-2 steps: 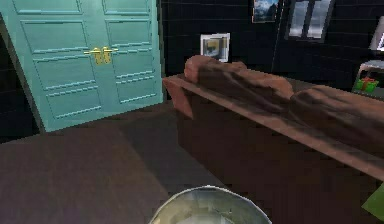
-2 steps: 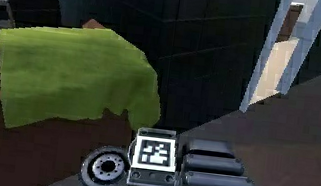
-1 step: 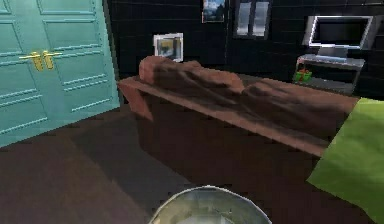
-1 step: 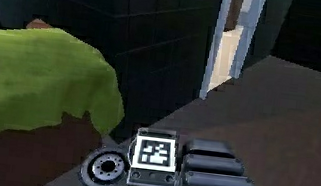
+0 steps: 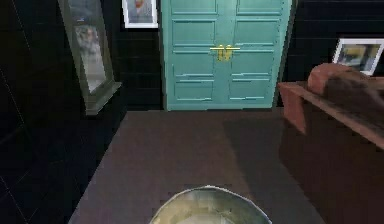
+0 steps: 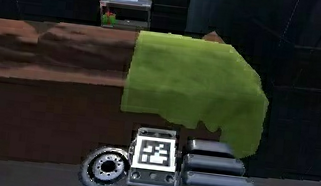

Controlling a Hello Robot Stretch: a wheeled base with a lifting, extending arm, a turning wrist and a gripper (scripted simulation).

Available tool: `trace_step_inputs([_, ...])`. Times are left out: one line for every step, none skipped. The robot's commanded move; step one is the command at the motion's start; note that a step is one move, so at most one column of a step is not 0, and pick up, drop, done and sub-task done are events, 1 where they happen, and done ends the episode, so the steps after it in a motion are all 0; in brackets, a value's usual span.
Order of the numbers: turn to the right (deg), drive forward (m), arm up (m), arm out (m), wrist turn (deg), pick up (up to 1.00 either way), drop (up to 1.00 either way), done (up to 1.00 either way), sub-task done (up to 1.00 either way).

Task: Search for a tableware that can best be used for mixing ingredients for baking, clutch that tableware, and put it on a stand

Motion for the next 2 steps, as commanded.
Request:
trace_step_inputs([-9.0,0.0,0.0,0.0,0.0,0.0,0.0,0.0,0.0])
trace_step_inputs([45.0,0.0,0.0,0.0,0.0,0.0,0.0,0.0,0.0])
